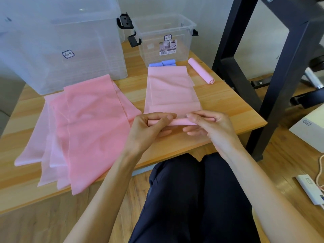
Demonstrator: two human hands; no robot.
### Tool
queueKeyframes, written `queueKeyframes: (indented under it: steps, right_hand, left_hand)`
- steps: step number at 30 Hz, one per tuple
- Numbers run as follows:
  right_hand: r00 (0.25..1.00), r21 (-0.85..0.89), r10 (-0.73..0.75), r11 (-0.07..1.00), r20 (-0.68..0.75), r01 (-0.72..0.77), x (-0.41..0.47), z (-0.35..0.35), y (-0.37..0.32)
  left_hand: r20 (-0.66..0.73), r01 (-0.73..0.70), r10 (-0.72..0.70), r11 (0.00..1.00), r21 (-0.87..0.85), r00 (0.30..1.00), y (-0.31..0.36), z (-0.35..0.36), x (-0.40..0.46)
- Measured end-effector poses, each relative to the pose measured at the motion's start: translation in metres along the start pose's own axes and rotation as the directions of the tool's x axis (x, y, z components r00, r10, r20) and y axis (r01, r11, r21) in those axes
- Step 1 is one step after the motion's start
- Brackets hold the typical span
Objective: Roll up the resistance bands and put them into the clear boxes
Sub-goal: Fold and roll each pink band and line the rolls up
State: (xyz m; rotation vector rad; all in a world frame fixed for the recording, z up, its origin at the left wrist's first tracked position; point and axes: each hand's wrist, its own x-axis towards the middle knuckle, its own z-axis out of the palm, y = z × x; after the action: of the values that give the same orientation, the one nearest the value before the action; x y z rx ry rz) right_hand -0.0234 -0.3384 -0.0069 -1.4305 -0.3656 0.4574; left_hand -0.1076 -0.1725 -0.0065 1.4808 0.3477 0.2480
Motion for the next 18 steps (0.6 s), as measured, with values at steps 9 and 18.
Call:
queueKeyframes:
  steps: [9,18]
  right_hand:
    - [0.997,-0.038,0.006,0.999,0.076,-0.003,-0.012,-0.001,-0.005]
    - [0.995,-0.054,-0.002,0.999,0.095,0.007,-0.020,0.002,-0.004]
  left_hand:
    - [0.047,-0.040,0.039,0.999,0.030,0.998,-0.001,-0.006,-0.011]
    - [0.100,-0.072,0.067,0.996,0.049,0.993,-0.005,-0.006,-0.021]
